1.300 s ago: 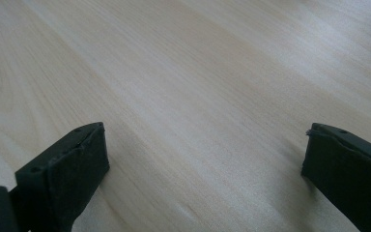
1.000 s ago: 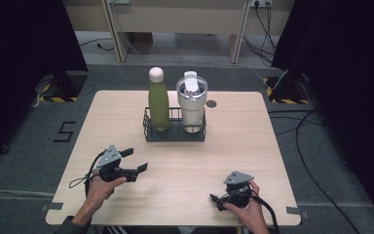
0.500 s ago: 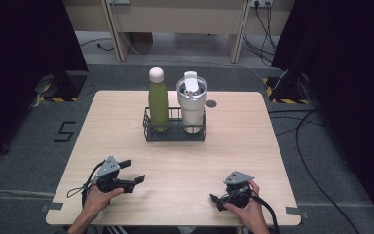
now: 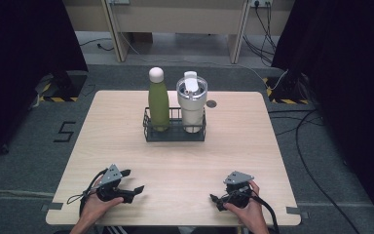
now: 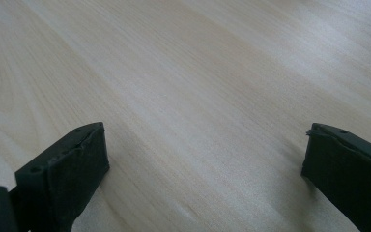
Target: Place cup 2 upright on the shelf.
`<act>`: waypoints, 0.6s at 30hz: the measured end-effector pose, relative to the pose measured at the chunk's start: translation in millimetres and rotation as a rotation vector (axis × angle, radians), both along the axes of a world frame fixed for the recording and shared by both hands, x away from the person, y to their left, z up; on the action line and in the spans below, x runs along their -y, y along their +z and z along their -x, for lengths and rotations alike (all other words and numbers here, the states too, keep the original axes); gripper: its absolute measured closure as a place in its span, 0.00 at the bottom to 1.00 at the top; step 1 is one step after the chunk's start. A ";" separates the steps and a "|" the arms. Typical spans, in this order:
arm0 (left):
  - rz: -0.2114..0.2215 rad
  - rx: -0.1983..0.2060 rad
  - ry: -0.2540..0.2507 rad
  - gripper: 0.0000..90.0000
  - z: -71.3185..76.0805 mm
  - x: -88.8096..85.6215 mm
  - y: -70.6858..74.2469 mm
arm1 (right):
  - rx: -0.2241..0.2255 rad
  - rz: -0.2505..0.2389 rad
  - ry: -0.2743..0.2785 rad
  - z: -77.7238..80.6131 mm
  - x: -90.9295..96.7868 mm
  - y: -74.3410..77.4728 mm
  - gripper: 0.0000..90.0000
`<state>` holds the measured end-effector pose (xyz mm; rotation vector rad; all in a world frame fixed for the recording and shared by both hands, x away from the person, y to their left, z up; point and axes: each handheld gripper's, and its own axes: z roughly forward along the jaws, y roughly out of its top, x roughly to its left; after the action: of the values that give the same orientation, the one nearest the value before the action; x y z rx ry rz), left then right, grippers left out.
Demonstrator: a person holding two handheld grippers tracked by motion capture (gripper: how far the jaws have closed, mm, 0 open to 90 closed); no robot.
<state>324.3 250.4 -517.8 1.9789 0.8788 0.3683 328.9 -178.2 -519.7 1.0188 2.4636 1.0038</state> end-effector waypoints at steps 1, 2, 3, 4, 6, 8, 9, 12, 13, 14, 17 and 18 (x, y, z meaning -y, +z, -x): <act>-0.008 -0.001 0.000 0.16 0.5 -0.3 -0.1 | 0.000 0.000 0.000 0.0 0.0 0.0 0.03; -0.017 -0.003 0.001 0.17 1.1 -0.7 -0.3 | 0.000 0.000 0.000 0.0 0.0 0.0 0.03; -0.022 -0.004 0.002 0.17 1.8 -1.1 -0.9 | 0.000 0.000 0.000 0.0 0.0 0.0 0.03; -0.020 -0.009 0.000 0.17 2.1 -1.4 -1.4 | 0.000 0.000 0.000 0.0 0.0 0.0 0.03; -0.021 -0.019 -0.003 0.17 3.0 -1.5 -2.0 | 0.000 0.000 0.000 0.0 0.0 0.0 0.03; -0.029 -0.026 -0.008 0.17 4.1 -1.8 -2.6 | 0.000 0.000 0.000 0.0 0.0 0.0 0.03; -0.030 -0.031 -0.009 0.17 4.7 -1.9 -3.1 | 0.000 0.000 0.000 0.0 0.0 0.0 0.03; -0.052 -0.049 -0.008 0.17 6.8 -2.1 -4.6 | 0.000 0.000 0.000 0.0 0.0 0.0 0.03; -0.060 -0.049 -0.006 0.17 7.5 -2.2 -4.7 | 0.000 0.000 0.000 0.0 0.0 0.0 0.03; -0.069 -0.050 -0.006 0.17 8.4 -2.1 -4.9 | 0.000 0.000 0.000 0.0 0.0 0.0 0.03; -0.111 -0.067 -0.006 0.17 10.3 -1.1 -6.1 | 0.000 0.000 0.000 0.1 0.0 0.0 0.03; -0.129 -0.066 -0.006 0.17 10.9 -0.6 -6.4 | 0.000 0.000 0.000 0.1 0.0 0.0 0.03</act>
<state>313.4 250.9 -524.3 2.1225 0.9100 0.3658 328.9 -178.1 -519.7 1.0188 2.4641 1.0037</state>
